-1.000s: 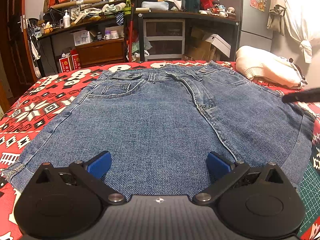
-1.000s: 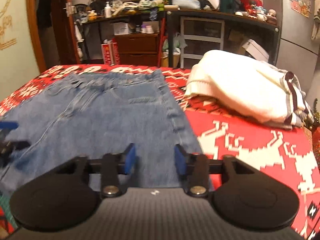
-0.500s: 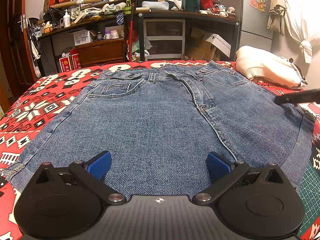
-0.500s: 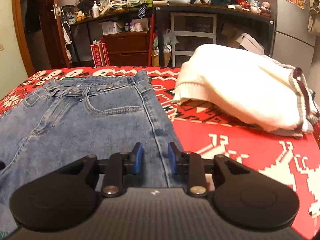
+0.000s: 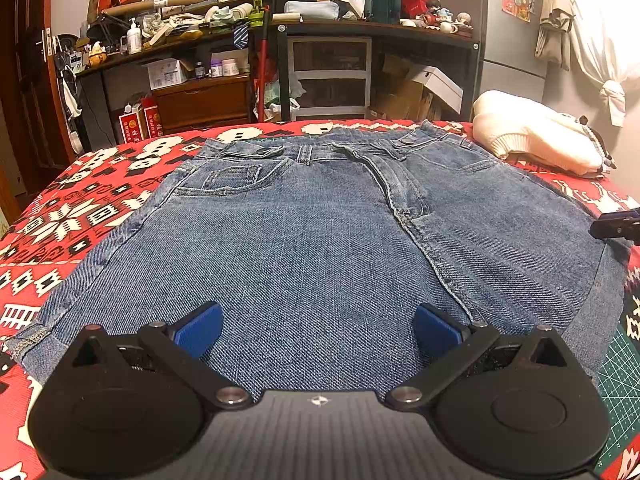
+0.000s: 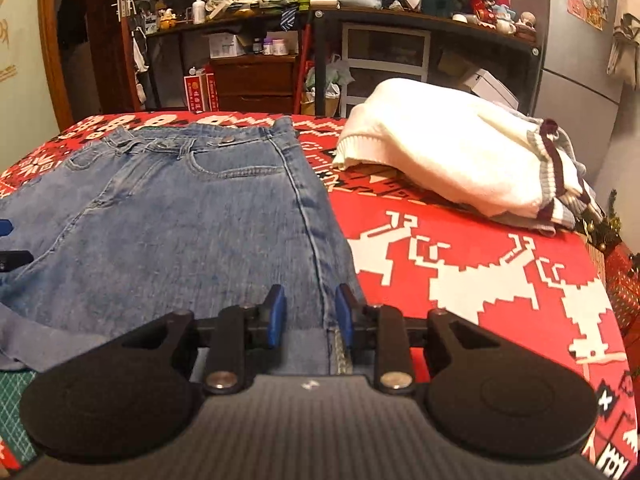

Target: Fold clothes

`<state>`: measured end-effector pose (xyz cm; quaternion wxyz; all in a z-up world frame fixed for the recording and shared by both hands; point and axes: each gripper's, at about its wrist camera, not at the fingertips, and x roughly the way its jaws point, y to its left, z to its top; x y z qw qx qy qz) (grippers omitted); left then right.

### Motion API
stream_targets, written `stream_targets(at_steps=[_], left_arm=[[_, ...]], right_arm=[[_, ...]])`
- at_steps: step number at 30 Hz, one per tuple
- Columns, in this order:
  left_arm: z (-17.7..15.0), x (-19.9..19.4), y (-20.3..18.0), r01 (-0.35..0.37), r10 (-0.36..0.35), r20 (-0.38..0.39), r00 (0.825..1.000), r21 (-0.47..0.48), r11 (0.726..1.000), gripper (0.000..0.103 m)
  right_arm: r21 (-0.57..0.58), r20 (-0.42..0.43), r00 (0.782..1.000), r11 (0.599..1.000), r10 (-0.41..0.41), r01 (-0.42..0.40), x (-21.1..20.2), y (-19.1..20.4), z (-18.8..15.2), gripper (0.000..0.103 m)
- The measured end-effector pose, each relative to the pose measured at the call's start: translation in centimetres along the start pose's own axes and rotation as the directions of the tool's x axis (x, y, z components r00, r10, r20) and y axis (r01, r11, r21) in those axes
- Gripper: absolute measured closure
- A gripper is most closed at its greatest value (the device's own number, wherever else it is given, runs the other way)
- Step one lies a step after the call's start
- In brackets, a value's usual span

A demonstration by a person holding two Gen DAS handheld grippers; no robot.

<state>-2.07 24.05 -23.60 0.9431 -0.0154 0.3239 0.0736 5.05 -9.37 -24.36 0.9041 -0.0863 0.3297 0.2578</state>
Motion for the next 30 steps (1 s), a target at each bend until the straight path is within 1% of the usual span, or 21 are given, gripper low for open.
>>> stream_targets(at_steps=[3, 7, 11, 13, 15, 17, 19, 20, 21, 22, 23, 25, 28, 30], left_arm=[[0.0, 0.0, 0.0, 0.0, 0.0, 0.0, 1.0, 0.0, 1.0, 0.0], [0.0, 0.0, 0.0, 0.0, 0.0, 0.001, 1.0, 0.0, 1.0, 0.0], [0.0, 0.0, 0.0, 0.0, 0.0, 0.001, 1.0, 0.0, 1.0, 0.0], [0.0, 0.0, 0.0, 0.0, 0.0, 0.001, 1.0, 0.0, 1.0, 0.0], [0.0, 0.0, 0.0, 0.0, 0.0, 0.001, 1.0, 0.0, 1.0, 0.0], [0.0, 0.0, 0.0, 0.0, 0.0, 0.001, 1.0, 0.0, 1.0, 0.0], [-0.1, 0.0, 0.0, 0.0, 0.0, 0.002, 1.0, 0.0, 1.0, 0.0], [-0.1, 0.0, 0.0, 0.0, 0.0, 0.002, 1.0, 0.0, 1.0, 0.0], [-0.1, 0.0, -0.1, 0.0, 0.0, 0.002, 1.0, 0.0, 1.0, 0.0], [-0.1, 0.0, -0.1, -0.002, 0.002, 0.002, 1.0, 0.0, 1.0, 0.0], [0.0, 0.1, -0.1, -0.004, 0.004, -0.008, 1.0, -0.001, 1.0, 0.0], [0.4, 0.1, -0.2, -0.008, 0.008, -0.027, 1.0, -0.003, 1.0, 0.0], [0.8, 0.3, -0.2, -0.014, 0.014, -0.057, 0.998, -0.005, 1.0, 0.0], [1.5, 0.4, -0.1, -0.013, 0.012, -0.089, 0.996, -0.001, 1.0, 0.0]], right_arm=[[0.026, -0.011, 1.0, 1.0, 0.0, 0.0, -0.5, -0.2, 0.3, 0.073], [0.083, 0.017, 1.0, 0.996, 0.02, -0.022, -1.6, -0.3, 0.8, 0.071], [0.068, 0.044, 0.998, 0.997, 0.04, -0.043, -1.5, 0.9, 1.5, 0.071], [0.062, 0.044, 0.998, 0.997, 0.049, -0.052, -0.9, 1.7, 1.7, 0.071], [0.056, 0.041, 0.997, 0.997, 0.058, -0.06, -0.3, 2.5, 1.8, 0.067], [0.049, 0.04, 0.997, 0.997, 0.065, -0.067, 0.4, 3.3, 1.7, 0.062], [0.046, 0.036, 0.998, 0.997, 0.056, -0.058, 0.8, 3.9, 1.1, 0.056], [0.042, 0.04, 0.998, 0.998, 0.054, -0.056, 0.9, 4.1, 0.8, 0.047], [0.038, 0.043, 0.998, 0.998, 0.053, -0.054, 1.0, 4.4, 0.4, 0.041], [0.024, 0.045, 0.997, 0.998, 0.057, -0.058, 1.0, 4.8, 0.1, 0.027], [0.005, 0.038, 0.997, 0.998, 0.061, -0.061, 1.1, 5.1, 0.1, 0.017], [-0.028, 0.021, 0.998, 0.998, 0.061, -0.061, 1.5, 5.6, 0.1, 0.011], [-0.036, 0.008, 0.997, 0.997, 0.071, -0.071, 1.8, 5.8, 0.2, 0.004], [-0.04, 0.003, 0.997, 0.997, 0.073, -0.073, 1.9, 5.9, 0.1, 0.002]])
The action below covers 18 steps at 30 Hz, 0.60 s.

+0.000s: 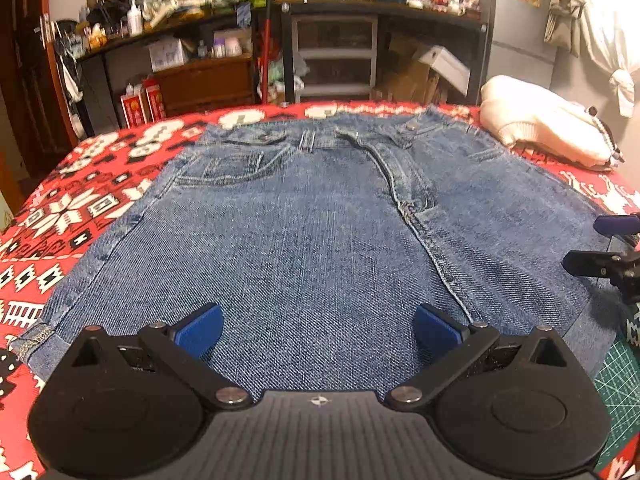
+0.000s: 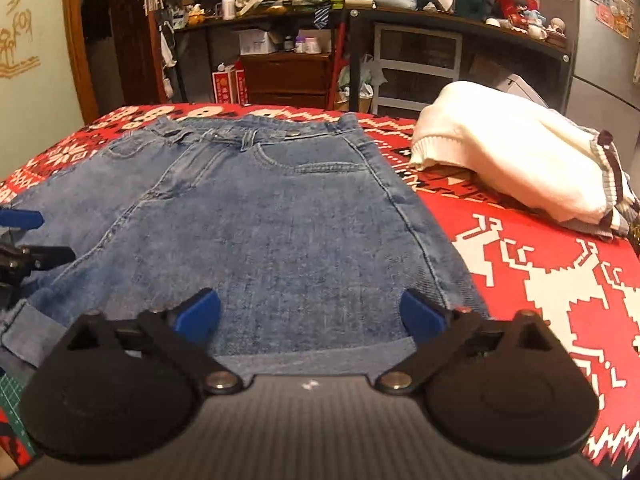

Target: Fold clothes

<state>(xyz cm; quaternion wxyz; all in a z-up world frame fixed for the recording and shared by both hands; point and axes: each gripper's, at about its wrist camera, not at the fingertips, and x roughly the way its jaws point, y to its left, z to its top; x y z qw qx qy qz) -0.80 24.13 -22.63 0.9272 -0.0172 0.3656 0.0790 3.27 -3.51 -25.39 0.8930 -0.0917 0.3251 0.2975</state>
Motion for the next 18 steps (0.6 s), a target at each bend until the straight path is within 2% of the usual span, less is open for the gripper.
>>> stream_targets(at_steps=[2, 4, 9, 11, 14, 16, 18], left_arm=[[0.7, 0.1, 0.1, 0.002, -0.001, -0.033, 0.999, 0.005, 1.0, 0.003], [1.4, 0.2, 0.3, 0.003, -0.003, -0.065, 0.998, 0.009, 1.0, 0.016], [4.5, -0.1, 2.0, 0.01, -0.009, -0.012, 1.0, 0.034, 0.999, 0.017], [6.1, 0.4, 3.0, 0.023, -0.023, 0.002, 1.0, 0.033, 0.999, 0.021], [8.3, 2.5, 4.8, 0.041, -0.041, -0.037, 0.998, 0.002, 0.999, 0.034], [9.2, 4.2, 5.5, 0.043, -0.044, -0.065, 0.997, -0.014, 0.999, 0.047], [9.5, 5.5, 5.8, 0.03, -0.032, -0.091, 0.995, -0.017, 0.999, 0.051]], right_arm=[[-0.001, -0.003, 1.0, 1.0, 0.002, -0.002, 0.1, 0.0, 0.0, 0.001], [-0.002, -0.003, 1.0, 1.0, 0.002, -0.002, 0.1, 0.0, 0.0, 0.001], [-0.005, -0.002, 1.0, 1.0, 0.002, -0.002, 0.1, 0.0, 0.1, 0.001], [-0.005, -0.002, 1.0, 1.0, 0.002, -0.002, 0.1, 0.0, 0.1, 0.001], [-0.006, -0.002, 1.0, 1.0, 0.003, -0.003, 0.1, 0.1, 0.0, 0.001], [-0.007, -0.001, 1.0, 1.0, 0.004, -0.004, 0.1, 0.0, 0.1, 0.001], [-0.007, -0.001, 1.0, 1.0, 0.004, -0.004, 0.1, 0.0, 0.1, 0.001]])
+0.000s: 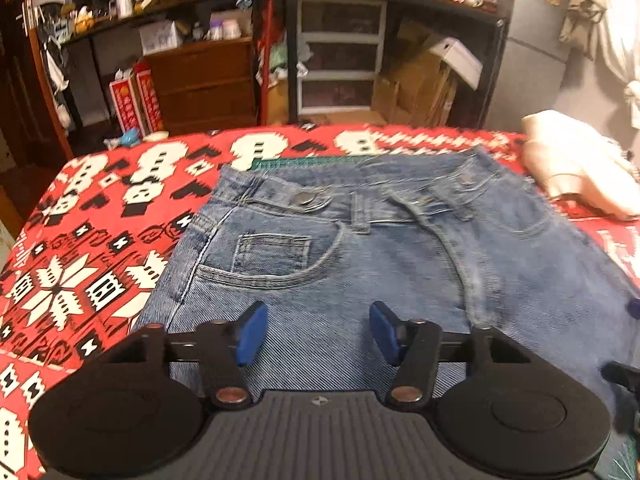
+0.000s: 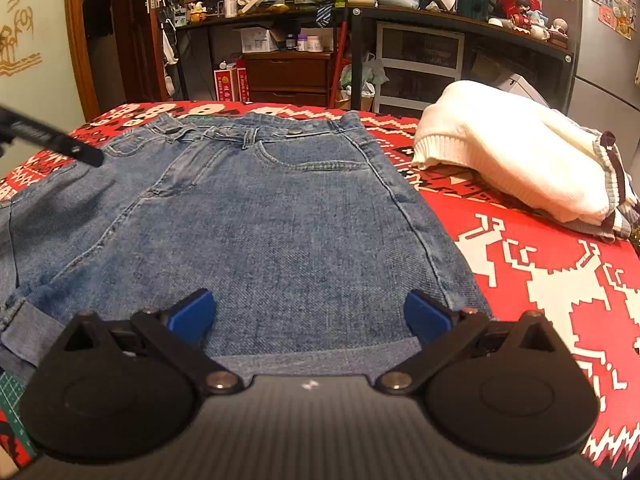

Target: Fold clothes

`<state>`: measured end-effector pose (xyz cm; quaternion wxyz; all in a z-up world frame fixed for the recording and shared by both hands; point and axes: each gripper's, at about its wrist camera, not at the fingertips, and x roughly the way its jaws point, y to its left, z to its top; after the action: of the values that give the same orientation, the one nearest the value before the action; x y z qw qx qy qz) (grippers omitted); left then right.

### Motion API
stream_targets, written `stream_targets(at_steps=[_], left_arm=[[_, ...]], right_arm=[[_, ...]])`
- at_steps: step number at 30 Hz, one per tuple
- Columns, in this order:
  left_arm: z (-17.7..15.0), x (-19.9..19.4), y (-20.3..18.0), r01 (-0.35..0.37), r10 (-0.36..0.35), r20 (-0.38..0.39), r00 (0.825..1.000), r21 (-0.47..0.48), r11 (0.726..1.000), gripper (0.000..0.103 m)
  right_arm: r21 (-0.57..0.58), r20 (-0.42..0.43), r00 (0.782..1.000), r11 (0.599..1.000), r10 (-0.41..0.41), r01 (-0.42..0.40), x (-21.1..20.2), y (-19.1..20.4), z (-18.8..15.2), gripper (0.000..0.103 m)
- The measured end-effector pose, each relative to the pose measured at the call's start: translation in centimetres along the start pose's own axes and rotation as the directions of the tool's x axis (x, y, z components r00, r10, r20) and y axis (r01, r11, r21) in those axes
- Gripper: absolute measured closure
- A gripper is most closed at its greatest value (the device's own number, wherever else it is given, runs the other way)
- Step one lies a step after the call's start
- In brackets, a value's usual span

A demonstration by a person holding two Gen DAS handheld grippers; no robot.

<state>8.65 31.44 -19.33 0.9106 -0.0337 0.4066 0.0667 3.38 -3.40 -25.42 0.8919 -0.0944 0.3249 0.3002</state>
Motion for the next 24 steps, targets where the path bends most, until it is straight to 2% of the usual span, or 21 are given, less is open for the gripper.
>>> stream_targets(at_steps=[3, 8, 12, 14, 15, 16, 20, 24], left_arm=[[-0.1, 1.5, 0.0, -0.005, 0.006, -0.028, 1.0, 0.017, 1.0, 0.053], [-1.0, 1.6, -0.9, -0.022, 0.021, 0.003, 1.0, 0.07, 0.997, 0.041], [-1.2, 1.4, -0.8, -0.024, 0.025, -0.005, 1.0, 0.051, 0.998, 0.033], [-1.3, 1.4, -1.0, -0.02, 0.021, -0.027, 0.999, 0.058, 0.998, 0.023], [-1.5, 1.4, -1.0, -0.014, 0.016, -0.042, 0.999, 0.055, 0.998, 0.012], [-1.7, 1.4, -1.1, -0.008, 0.011, -0.057, 0.998, 0.051, 0.999, 0.007], [-2.5, 1.0, -0.7, 0.01, -0.007, -0.098, 0.995, 0.031, 0.999, 0.002], [-3.5, 0.0, -0.5, 0.025, -0.019, -0.126, 0.992, 0.052, 0.998, 0.0]], right_arm=[[0.0, 0.0, 1.0, 1.0, 0.0, 0.0, 0.0, 0.0, 0.0, 0.001], [-0.001, 0.001, 1.0, 1.0, 0.001, -0.001, 0.0, 0.0, 0.0, 0.001], [-0.001, 0.001, 1.0, 1.0, 0.0, 0.0, 0.1, 0.0, 0.0, 0.001], [0.0, 0.001, 1.0, 1.0, -0.001, 0.001, 0.1, 0.0, 0.0, 0.001], [0.0, 0.001, 1.0, 1.0, -0.001, 0.001, 0.1, 0.0, 0.0, 0.001], [0.0, 0.001, 1.0, 1.0, -0.001, 0.001, 0.1, 0.0, 0.0, 0.001], [-0.001, 0.001, 1.0, 1.0, 0.0, 0.0, 0.1, 0.0, 0.0, 0.001], [-0.001, 0.001, 1.0, 1.0, 0.001, -0.001, 0.1, 0.0, 0.0, 0.0]])
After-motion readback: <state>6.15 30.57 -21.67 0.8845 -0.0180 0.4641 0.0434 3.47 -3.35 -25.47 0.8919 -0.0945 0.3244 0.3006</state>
